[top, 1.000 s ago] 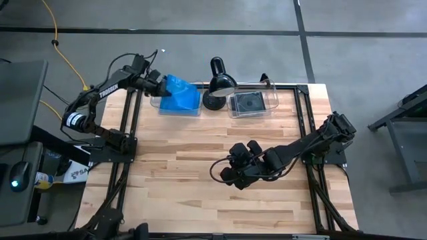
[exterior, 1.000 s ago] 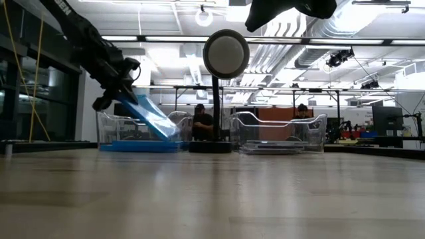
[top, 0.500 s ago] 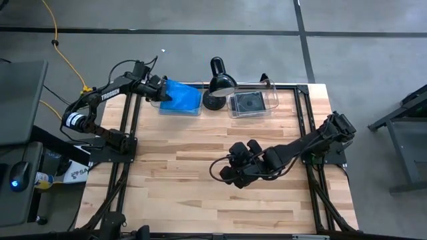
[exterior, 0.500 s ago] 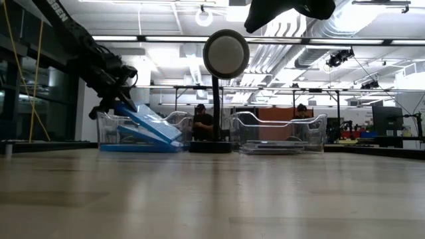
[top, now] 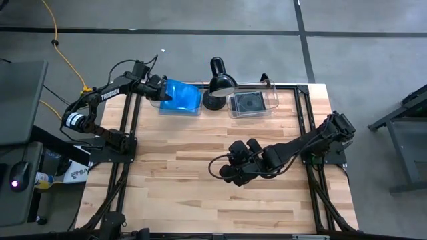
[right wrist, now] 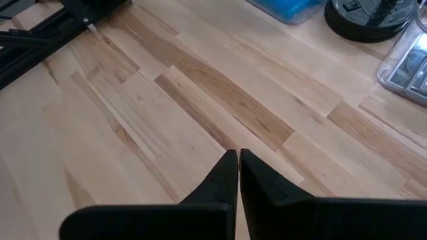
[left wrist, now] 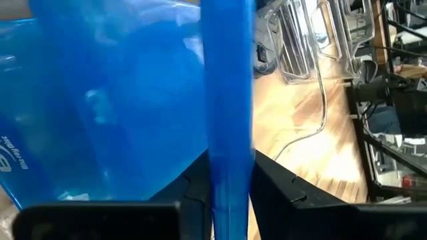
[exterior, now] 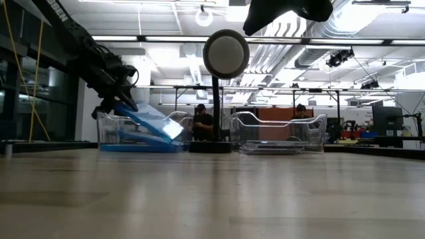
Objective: Pick & place jewel cases by type
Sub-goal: Put the blue CD case into the left transparent bin
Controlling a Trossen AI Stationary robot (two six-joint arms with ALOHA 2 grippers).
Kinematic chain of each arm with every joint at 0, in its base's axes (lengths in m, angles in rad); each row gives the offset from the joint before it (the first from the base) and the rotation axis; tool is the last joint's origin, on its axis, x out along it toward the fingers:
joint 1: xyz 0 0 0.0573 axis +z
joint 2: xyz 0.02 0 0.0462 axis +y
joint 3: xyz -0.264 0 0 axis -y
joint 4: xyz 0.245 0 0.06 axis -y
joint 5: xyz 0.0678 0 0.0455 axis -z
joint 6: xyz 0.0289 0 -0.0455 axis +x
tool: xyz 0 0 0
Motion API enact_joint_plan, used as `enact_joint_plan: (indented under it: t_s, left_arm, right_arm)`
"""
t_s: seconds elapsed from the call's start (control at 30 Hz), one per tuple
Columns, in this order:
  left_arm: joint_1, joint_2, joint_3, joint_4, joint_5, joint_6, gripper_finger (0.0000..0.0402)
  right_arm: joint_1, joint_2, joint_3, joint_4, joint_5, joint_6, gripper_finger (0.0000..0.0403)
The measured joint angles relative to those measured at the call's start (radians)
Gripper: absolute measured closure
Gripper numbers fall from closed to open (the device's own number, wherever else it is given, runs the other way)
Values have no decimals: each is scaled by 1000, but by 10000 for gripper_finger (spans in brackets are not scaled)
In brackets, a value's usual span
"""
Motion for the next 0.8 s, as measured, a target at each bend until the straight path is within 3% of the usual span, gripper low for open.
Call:
enact_joint_plan:
  t_s: [0.5,0.8]
  left_arm:
    - [0,1,0,-2,-1,11,159]
    - [0,0,3,-4,-22,39,112]
  right_arm:
    - [0,0,0,0,3,-1,403]
    - [0,0,0,0,3,-2,403]
